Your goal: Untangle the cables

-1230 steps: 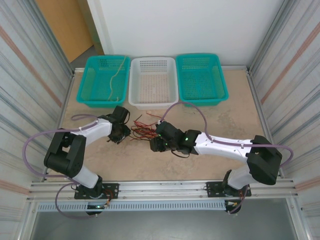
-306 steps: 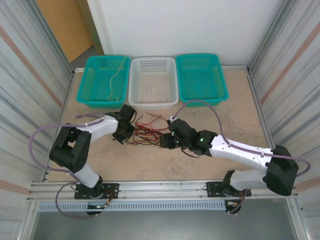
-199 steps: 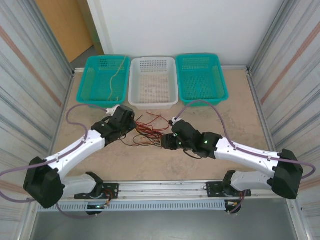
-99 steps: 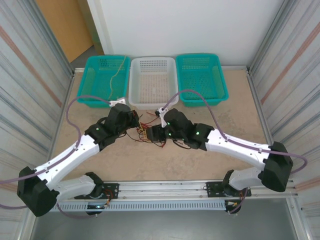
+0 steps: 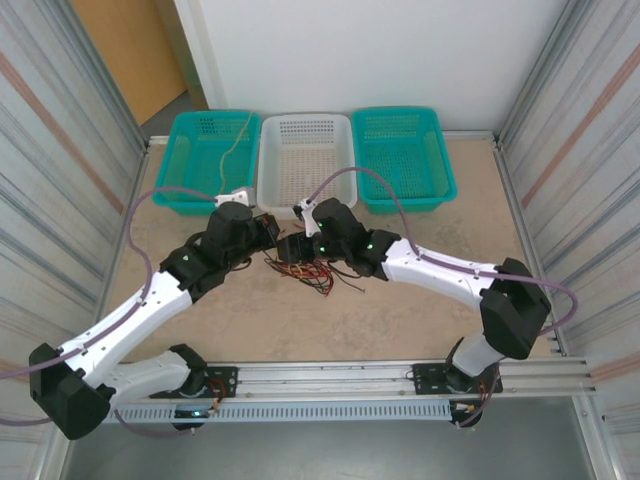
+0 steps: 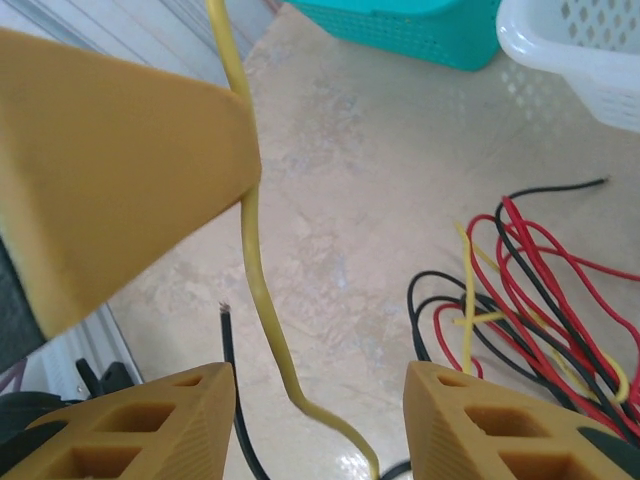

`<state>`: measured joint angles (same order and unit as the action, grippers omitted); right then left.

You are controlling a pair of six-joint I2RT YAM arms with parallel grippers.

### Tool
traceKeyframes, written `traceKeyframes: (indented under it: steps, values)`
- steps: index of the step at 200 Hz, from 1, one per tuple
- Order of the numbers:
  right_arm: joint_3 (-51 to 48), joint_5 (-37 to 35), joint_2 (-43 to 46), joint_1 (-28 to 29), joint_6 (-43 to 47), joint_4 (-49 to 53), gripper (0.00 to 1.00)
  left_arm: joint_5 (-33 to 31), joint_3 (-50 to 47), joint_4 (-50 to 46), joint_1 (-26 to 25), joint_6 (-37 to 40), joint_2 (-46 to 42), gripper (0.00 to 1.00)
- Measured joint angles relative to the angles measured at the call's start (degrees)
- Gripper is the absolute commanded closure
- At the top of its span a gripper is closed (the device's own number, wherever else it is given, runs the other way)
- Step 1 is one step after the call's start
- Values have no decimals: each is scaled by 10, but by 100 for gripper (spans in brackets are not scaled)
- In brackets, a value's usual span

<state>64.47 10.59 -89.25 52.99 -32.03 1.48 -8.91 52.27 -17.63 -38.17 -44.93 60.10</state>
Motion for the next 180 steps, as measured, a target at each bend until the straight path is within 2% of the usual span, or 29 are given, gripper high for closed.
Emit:
traceKeyframes:
  steps: [23, 56, 60, 68, 81, 90, 102, 144, 180]
  values:
    - [15, 4, -16, -2, 6, -7, 80, 5, 0, 0, 6, -3, 0, 100]
    - [21, 11, -19, -3, 11, -11, 93, 9, 0, 0, 10, -3, -2, 100]
    - [22, 11, -19, -2, 10, -11, 95, 10, 0, 0, 11, -3, -2, 94]
    - [24, 13, -19, -2, 12, -11, 100, 10, 0, -1, 13, -3, -3, 74]
    - [25, 13, -18, -3, 13, -11, 100, 10, 1, -1, 15, -1, -7, 44]
    - [25, 13, -15, -3, 12, -11, 100, 10, 1, -3, 16, -1, -12, 35]
    - [25, 16, -7, -7, 12, -11, 100, 10, 1, -6, 21, -2, -21, 28]
    - [23, 43, 64, -39, -15, -53, 100, 18, -4, -13, 59, -3, -71, 28]
    - [-2, 75, 121, -87, -80, -136, 100, 68, -59, 33, 64, -1, -114, 36]
